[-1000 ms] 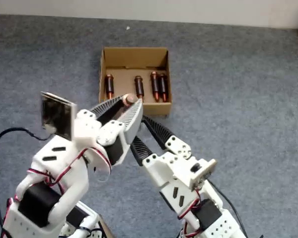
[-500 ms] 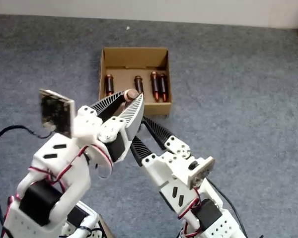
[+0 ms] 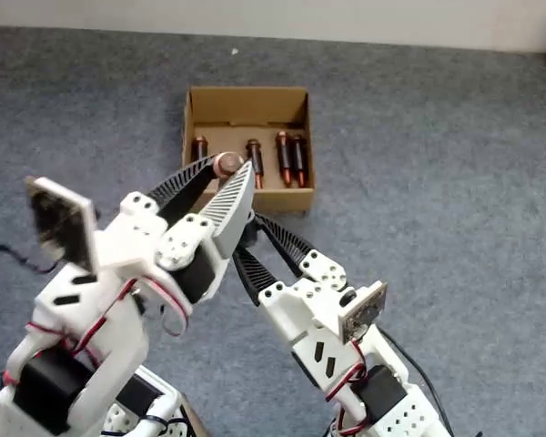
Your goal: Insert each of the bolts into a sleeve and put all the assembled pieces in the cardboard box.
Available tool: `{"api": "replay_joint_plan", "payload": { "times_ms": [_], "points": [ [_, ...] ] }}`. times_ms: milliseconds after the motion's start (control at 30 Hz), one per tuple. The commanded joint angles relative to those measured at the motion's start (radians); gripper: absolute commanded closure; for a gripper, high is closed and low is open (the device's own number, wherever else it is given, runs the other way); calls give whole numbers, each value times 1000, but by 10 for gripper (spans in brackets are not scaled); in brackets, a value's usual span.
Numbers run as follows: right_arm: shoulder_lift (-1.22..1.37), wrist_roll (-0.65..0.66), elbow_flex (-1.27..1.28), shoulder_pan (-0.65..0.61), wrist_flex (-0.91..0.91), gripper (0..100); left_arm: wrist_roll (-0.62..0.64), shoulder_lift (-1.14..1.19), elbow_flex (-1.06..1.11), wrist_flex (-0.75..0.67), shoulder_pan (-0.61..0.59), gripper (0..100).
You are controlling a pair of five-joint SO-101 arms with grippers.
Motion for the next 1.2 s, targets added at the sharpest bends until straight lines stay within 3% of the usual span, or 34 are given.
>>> {"api": "replay_joint_plan", "payload": {
  "times_ms": [0,367,700,1000,1167],
  "points": [
    [-19,3,97,-27,-7,995,-5,-45,-42,-15,1,927],
    [-19,9,97,-25,-74,995,-5,-54,42,-18,134,927],
    [-19,9,90,-24,-76,995,-5,-56,50,-12,124,927],
    [-21,11,84,-24,-79,995,-5,-56,94,-14,2,920],
    [-21,11,47,-24,-108,995,-5,-56,105,31,1,823]
  ]
}}
